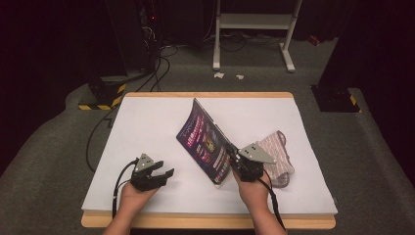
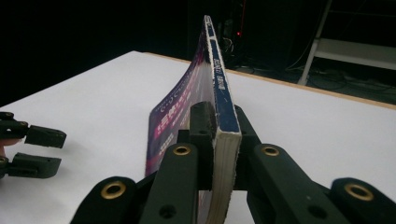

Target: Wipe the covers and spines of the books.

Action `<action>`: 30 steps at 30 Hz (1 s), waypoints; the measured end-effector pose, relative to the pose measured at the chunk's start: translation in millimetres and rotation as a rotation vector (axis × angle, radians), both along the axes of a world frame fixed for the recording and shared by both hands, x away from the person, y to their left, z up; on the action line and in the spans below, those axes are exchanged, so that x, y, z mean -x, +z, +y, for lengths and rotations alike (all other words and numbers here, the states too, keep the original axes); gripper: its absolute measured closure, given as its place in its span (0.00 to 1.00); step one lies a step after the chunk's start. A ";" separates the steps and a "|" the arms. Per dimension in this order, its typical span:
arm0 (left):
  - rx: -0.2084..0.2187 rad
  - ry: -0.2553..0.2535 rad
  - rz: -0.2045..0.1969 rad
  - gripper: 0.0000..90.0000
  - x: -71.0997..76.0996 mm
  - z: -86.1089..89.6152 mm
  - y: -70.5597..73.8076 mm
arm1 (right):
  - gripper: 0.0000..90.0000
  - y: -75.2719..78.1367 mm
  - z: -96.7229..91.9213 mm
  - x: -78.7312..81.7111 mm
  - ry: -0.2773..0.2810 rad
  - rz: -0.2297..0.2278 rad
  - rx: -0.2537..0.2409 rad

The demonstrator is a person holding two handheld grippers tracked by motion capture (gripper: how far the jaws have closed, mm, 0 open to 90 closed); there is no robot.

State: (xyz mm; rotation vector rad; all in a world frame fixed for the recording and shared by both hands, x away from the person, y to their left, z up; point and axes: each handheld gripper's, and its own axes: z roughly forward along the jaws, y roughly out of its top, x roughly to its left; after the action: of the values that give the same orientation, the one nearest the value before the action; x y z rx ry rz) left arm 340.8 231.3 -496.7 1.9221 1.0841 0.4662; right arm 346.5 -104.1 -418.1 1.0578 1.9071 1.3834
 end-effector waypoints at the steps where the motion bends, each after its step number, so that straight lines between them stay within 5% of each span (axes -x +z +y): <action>1: 0.003 0.002 -0.001 0.47 -0.1 0.4 0.0 | 0.94 1.3 -0.1 -0.1 0.000 -0.005 -0.003; 13: 0.006 0.032 -0.012 0.45 -2.4 9.3 -1.3 | 0.94 15.9 -6.5 -0.6 -0.025 -0.051 -0.025; 30: 0.024 0.025 -0.033 0.42 -0.8 11.3 1.1 | 0.94 29.7 -32.0 -12.2 -0.130 -0.088 -0.023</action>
State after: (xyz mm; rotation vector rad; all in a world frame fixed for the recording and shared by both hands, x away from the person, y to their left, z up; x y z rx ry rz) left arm 341.5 242.6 -495.6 1.8760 1.0890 0.4951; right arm 358.7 -136.1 -388.4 1.0936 1.7316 1.3590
